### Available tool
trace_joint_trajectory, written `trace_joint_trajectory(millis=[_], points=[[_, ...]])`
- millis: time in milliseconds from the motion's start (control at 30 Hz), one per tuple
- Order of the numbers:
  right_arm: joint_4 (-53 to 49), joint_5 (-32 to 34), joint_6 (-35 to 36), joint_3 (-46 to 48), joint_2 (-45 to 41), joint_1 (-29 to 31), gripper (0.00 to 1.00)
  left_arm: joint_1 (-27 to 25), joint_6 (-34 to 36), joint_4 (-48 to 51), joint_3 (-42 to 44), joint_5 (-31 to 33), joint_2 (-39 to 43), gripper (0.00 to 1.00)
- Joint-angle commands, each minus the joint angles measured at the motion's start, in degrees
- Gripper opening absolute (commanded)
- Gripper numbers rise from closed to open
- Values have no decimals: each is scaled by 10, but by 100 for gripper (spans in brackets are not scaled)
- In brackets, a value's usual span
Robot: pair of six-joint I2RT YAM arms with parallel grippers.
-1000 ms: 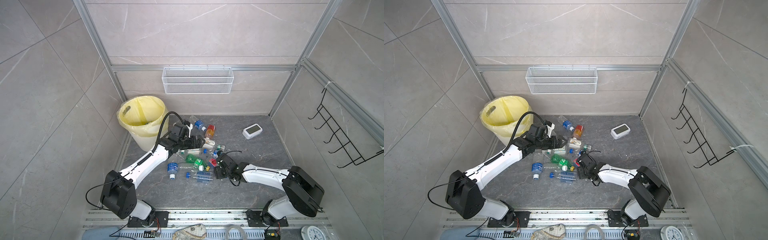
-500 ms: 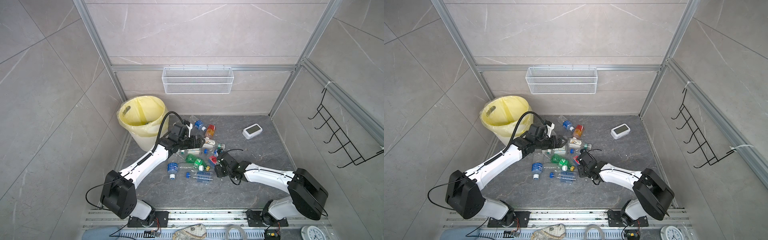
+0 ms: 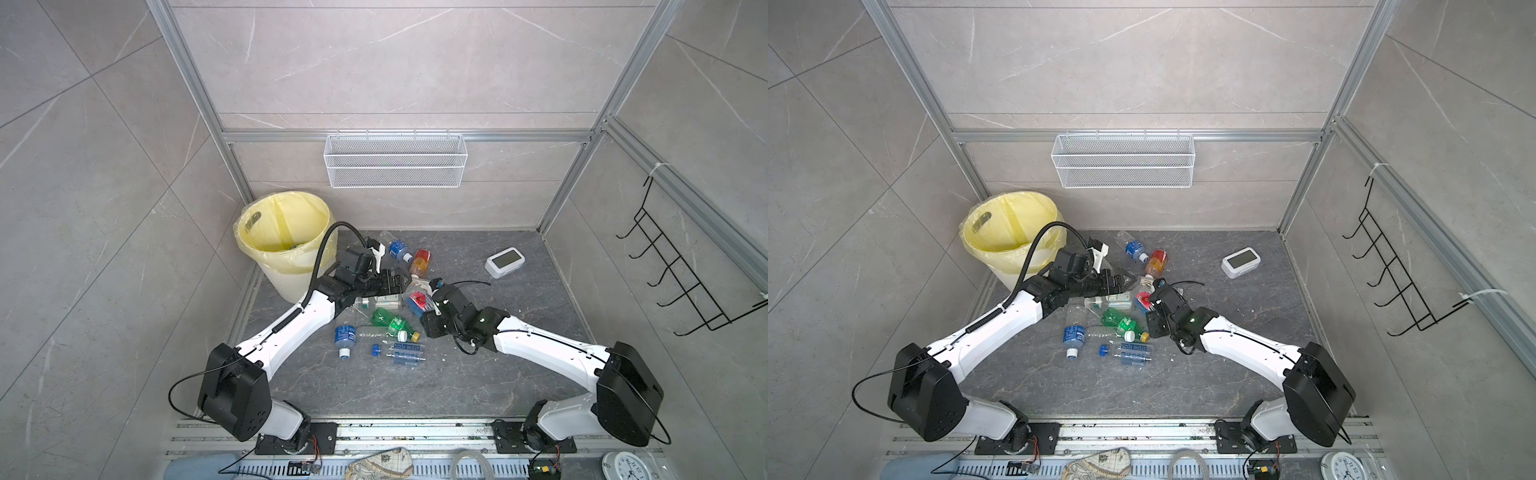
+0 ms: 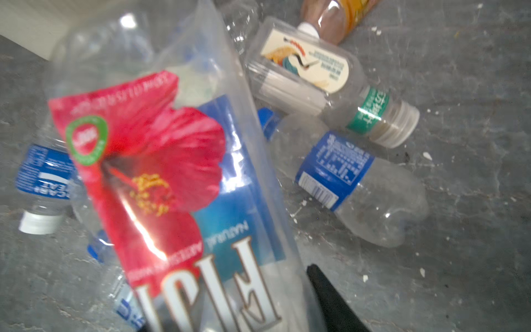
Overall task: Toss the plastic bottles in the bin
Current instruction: 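Lift the Fiji bottle with the right gripper toward the left gripper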
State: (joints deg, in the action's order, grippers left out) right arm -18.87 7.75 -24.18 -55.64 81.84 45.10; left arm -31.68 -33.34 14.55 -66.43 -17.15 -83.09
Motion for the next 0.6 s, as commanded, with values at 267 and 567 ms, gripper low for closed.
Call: trace_joint_trajectory(millis=[267,567], points=[[40,-29,-24,-63,15,2,48,43,-97,-146,57,-89,27,97],[66,-55,-52,-105,55,2,48,43,-114,-182,68,-115,15,90]])
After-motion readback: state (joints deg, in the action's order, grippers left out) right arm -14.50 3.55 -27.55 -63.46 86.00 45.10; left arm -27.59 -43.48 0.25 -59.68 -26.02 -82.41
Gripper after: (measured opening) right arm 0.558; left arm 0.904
